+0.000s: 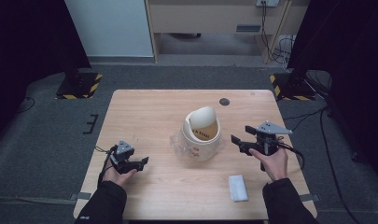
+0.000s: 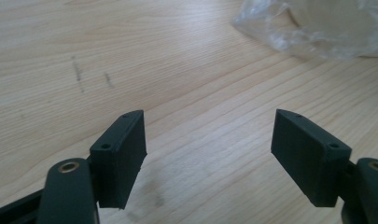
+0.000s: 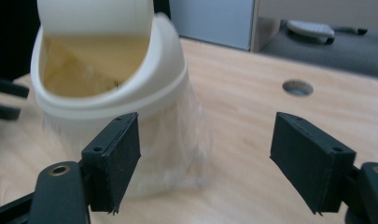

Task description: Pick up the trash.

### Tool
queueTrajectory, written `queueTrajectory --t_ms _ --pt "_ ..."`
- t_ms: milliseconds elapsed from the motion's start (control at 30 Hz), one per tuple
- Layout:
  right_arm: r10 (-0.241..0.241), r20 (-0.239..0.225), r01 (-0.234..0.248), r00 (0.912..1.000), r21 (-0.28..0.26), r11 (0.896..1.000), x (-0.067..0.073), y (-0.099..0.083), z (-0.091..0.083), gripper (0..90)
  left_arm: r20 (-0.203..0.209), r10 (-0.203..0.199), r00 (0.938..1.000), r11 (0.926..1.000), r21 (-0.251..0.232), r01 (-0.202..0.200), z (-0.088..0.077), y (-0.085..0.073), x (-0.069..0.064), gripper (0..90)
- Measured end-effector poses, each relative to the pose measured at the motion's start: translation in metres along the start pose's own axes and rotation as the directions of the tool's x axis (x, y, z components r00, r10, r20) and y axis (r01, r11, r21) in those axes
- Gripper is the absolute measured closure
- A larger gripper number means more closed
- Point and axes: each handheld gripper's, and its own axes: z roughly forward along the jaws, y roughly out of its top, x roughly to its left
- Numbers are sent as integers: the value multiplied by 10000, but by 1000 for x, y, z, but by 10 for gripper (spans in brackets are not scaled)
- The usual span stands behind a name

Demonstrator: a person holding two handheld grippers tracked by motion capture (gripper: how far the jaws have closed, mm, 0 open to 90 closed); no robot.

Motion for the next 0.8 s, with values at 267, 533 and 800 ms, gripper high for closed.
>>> queueTrajectory --t_ms 267,533,800 --pt "-55 -244 81 9997 1114 9937 -2 -31 -13 307 179 71 9998 10000 17 -71 0 1 -6 265" --pt "-34 -330 104 9995 2146 9767 -6 -56 -24 334 251 60 9997 9999 -114 -58 -1 1 -8 265" --pt "346 -829 -92 9960 2892 9572 -6 -79 -31 392 207 61 9998 10000 -66 -60 0 1 -8 249"
